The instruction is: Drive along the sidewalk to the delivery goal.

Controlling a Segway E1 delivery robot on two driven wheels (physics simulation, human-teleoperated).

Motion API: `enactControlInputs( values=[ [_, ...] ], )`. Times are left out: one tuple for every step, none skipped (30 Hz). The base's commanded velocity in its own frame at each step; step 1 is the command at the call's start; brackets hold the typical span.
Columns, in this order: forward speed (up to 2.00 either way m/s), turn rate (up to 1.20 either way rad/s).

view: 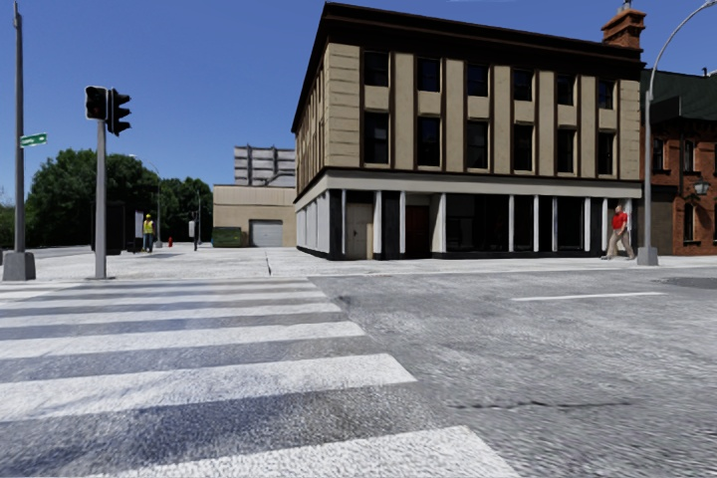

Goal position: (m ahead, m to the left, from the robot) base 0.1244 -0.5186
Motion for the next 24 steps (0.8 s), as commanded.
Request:
enactControlInputs(
  values=[
    [0.61, -0.56],
    [0.61, -0.56],
    [0.61, -0.57],
    [0.61, -0.57],
    [0.61, -0.57],
    [0.59, -0.57],
    [0.44, 0.0],
    [0.01, 0.0],
    [0.0, 0.0],
    [0.0, 0.0],
    [0.0, 0.0],
    [0.0, 0.0],
    [0.0, 0.0],
    [0.0, 0.0],
    [0.0, 0.0],
    [0.0, 0.0],
    [0.0, 0.0],
    [0.0, 0.0],
    [0.0, 0.0],
    [0.0, 0.0],
    [0.0, 0.0],
    [0.0, 0.0],
    [0.0, 0.0],
    [0.0, 0.0]
  ],
)
